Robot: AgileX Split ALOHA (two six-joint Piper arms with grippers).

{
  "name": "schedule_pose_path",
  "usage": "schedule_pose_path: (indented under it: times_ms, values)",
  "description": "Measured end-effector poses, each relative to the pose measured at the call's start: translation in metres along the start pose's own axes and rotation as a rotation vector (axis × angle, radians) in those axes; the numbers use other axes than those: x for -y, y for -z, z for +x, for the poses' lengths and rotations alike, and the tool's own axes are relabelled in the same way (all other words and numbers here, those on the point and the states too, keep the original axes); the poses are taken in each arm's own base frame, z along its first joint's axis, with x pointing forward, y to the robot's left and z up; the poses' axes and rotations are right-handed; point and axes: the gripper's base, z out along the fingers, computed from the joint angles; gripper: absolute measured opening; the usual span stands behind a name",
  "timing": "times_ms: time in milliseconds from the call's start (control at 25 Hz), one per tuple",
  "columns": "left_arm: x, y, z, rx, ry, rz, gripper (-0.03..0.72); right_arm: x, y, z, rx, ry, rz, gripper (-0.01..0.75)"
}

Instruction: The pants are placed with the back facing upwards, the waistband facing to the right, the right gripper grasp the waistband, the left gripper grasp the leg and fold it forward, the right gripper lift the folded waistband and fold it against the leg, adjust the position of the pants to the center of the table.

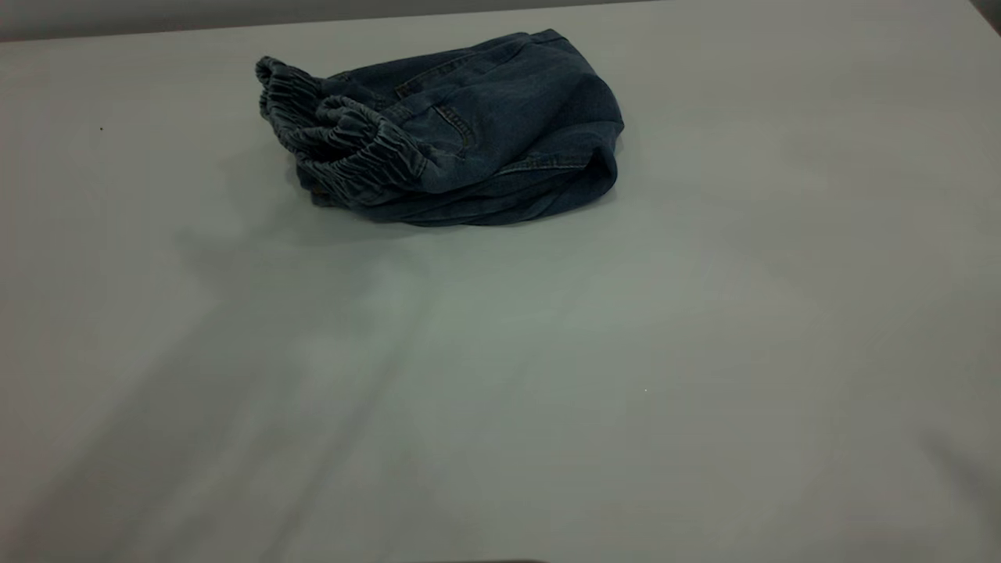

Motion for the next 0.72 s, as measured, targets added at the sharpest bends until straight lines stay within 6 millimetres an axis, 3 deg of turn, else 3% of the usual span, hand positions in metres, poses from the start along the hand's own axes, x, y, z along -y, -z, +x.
schedule_pose_path:
  times_ms: [360,520,720]
  values:
    - [0.006,0.099,0.114,0.108,0.056,0.015,0.548,-0.011,0.037,0.088,0.050,0.007,0.035,0.565]
    - [0.012,0.121,0.165,0.163,0.072,0.033,0.548,-0.012,0.045,0.115,0.080,0.024,0.057,0.565]
    - [0.018,0.128,0.222,0.206,0.076,0.032,0.548,-0.013,0.051,0.151,0.121,0.041,0.072,0.565]
